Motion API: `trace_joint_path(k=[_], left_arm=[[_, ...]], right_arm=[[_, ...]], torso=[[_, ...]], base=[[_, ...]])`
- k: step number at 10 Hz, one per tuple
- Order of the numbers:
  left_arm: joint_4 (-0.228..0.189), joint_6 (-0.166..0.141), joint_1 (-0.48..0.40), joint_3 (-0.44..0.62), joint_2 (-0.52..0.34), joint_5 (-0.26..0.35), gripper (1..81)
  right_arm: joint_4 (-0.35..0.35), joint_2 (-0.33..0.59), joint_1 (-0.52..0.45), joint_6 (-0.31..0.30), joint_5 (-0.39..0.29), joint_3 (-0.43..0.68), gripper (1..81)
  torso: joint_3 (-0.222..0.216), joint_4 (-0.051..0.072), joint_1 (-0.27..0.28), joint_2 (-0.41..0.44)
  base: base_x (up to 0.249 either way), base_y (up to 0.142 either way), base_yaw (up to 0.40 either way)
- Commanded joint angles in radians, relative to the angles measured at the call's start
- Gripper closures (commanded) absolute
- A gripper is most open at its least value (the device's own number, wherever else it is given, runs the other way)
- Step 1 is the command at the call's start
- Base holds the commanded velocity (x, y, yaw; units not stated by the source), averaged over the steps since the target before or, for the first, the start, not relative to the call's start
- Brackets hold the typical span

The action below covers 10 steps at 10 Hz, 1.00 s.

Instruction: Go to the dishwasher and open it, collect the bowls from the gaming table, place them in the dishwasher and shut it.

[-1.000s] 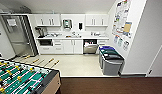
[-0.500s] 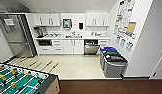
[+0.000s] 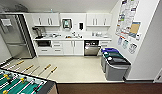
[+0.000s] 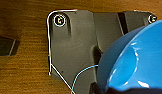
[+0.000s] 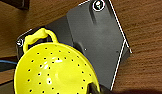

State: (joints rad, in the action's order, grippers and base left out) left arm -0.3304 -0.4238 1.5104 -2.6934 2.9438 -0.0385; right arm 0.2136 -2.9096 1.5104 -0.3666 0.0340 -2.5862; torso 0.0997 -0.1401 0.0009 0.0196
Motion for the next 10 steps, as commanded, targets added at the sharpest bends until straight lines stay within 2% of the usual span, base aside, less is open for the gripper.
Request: trace_joint_path(k=[1, 7, 10], left_arm=[[-0.001, -0.003, -0.034, 0.000, -0.008, 0.051, 81.1], [0.001, -0.003, -0.031, 0.000, -0.009, 0.051, 81.1], [0.002, -0.003, -0.032, 0.000, -0.011, 0.051, 81.1]], right_arm=[[0.007, 0.013, -0.037, 0.002, -0.051, 0.003, 81.1], [0.009, 0.011, -0.034, 0.002, -0.048, 0.003, 81.1], [0.007, 0.011, -0.035, 0.002, -0.048, 0.003, 81.1]], torso=[[0.000, 0.000, 0.000, 0.000], [0.000, 0.000, 0.000, 0.000], [0.000, 0.000, 0.001, 0.000]], base=[[0.193, -0.081, 0.000], [0.186, -0.117, 0.000], [0.176, -0.028, 0.000]])
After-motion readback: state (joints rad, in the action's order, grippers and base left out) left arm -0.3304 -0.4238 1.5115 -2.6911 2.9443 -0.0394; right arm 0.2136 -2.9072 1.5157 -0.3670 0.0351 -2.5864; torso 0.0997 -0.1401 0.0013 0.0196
